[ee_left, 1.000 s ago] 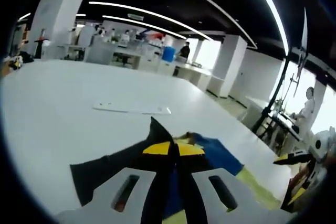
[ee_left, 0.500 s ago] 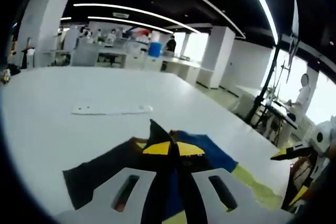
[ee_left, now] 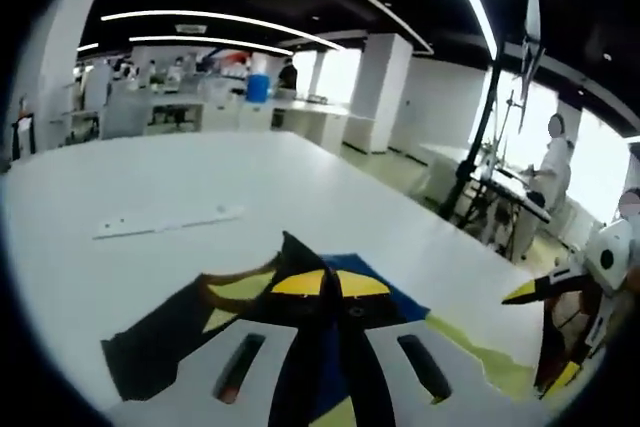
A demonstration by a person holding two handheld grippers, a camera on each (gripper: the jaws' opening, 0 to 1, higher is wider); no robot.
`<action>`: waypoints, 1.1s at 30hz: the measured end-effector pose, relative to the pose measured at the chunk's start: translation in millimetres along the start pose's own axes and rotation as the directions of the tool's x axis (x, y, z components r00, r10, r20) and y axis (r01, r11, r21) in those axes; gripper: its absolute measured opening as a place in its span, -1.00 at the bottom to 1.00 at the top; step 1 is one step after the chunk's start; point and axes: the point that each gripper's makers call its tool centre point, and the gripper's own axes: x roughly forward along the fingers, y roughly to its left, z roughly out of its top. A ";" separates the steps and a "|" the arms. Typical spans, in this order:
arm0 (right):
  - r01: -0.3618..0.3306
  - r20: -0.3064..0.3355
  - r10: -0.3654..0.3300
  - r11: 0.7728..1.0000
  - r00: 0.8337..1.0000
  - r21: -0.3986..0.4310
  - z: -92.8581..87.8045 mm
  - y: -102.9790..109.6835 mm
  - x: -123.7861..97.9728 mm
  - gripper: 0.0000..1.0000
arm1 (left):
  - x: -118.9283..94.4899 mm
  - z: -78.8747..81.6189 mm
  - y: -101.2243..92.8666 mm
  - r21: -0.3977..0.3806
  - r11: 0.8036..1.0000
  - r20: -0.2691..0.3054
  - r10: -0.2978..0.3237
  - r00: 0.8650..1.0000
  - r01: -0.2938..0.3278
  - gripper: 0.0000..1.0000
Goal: Fold the garment on the visible template until the final outline fits inside the template.
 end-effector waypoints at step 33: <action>0.024 -0.026 -0.023 0.998 0.999 0.053 -20.1 -5.2 -2.6 0.92 | 73.8 -36.9 -81.2 0.102 0.987 -0.164 -0.107 0.981 0.125 -1.00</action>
